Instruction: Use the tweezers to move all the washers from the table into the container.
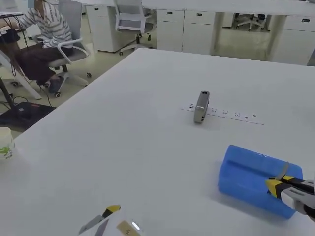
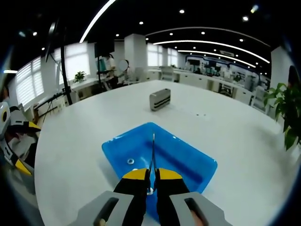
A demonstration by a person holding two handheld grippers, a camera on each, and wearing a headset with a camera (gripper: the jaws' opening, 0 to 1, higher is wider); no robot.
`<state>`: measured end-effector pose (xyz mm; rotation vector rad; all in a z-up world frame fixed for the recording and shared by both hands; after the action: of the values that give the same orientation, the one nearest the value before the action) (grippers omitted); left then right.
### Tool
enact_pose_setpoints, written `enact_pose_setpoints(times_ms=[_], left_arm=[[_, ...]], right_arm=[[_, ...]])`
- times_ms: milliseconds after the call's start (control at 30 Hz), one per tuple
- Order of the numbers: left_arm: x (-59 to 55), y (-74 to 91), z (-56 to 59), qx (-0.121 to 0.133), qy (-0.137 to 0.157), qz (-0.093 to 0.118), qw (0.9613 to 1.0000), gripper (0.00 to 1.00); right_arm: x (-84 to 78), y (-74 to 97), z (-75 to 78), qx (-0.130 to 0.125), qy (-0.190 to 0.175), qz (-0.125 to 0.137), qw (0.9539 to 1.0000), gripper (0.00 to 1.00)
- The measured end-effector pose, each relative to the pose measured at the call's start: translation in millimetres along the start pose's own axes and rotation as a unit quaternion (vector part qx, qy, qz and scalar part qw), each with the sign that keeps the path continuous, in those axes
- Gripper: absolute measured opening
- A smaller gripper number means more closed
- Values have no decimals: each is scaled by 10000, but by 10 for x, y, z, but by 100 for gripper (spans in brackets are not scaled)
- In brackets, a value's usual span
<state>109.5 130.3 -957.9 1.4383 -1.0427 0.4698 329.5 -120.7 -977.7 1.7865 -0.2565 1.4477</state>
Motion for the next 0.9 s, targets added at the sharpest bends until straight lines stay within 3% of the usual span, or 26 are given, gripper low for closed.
enact_pose_setpoints(times_ms=[400, 500, 600, 900], left_arm=[[9, 8, -9, 35, 49, 48, 10000, 88], [10, 9, -9, 30, 58, 51, 10000, 88], [11, 9, -5, 12, 48, 56, 10000, 88], [19, 15, -1, 0, 49, 116, 9999, 88]], right_arm=[[-13, 2, -35, 21, -51, -92, 9999, 3], [26, 26, -42, -36, 143, -36, 9999, 3], [56, 56, -30, -31, 77, -5, 10000, 3], [174, 367, -72, -58, -21, 394, 9992, 3]])
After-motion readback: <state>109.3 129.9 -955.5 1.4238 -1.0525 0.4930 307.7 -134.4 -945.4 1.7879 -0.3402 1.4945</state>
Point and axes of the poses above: the centre of the closed fingertips' face, and the gripper's own axes: y roughly backward along the fingers, z roughly to its right, x roughly out of its top, the point moved 9 cm from there along y, roughly backward along the fingers, and after that the axes turned 6 degrees about z, right-handed, at the moved point
